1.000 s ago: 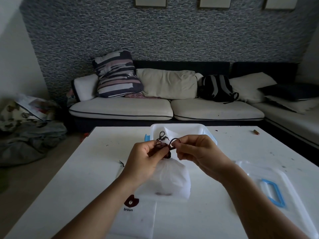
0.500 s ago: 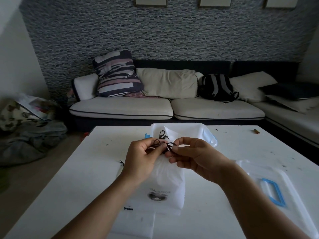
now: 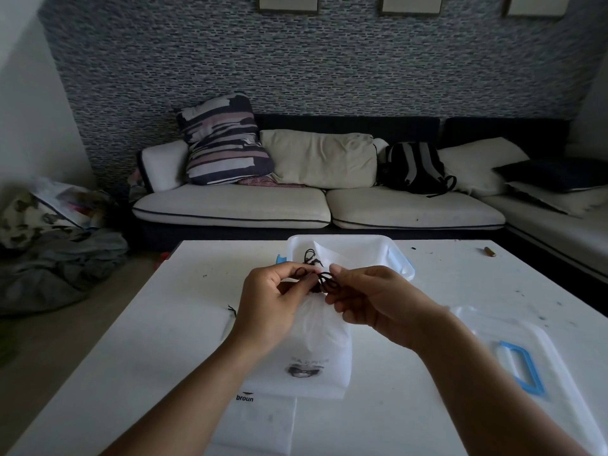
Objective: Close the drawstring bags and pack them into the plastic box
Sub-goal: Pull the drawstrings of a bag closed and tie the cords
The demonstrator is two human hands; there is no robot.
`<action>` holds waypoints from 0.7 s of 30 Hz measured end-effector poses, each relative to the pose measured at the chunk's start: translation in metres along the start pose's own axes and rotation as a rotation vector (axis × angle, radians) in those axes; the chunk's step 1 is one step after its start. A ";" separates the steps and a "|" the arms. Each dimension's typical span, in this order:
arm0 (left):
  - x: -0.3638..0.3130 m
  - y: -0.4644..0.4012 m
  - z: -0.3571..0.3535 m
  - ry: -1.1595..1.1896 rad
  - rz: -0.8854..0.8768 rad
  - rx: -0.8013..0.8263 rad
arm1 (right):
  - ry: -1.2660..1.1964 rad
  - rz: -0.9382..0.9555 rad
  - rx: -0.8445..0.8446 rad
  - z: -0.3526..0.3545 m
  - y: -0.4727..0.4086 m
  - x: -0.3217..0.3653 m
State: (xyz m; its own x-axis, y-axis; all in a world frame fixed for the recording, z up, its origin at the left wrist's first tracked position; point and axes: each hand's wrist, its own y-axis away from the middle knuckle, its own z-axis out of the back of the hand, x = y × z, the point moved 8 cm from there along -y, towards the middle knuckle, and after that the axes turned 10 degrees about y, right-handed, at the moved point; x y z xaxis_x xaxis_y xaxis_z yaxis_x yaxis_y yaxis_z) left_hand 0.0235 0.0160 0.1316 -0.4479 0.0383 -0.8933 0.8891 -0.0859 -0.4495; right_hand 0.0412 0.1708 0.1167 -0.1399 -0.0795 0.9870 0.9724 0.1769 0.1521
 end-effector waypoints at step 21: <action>0.012 0.002 -0.001 0.158 0.180 -0.017 | 0.316 0.133 -0.083 0.002 -0.001 0.010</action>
State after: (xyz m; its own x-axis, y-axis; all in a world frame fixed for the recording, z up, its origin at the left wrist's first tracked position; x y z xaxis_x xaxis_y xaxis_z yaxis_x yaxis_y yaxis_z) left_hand 0.0199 0.0170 0.1197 -0.2635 0.1793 -0.9479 0.9553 -0.0882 -0.2822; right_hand 0.0386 0.1721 0.1271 0.0412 -0.3632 0.9308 0.9920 0.1264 0.0054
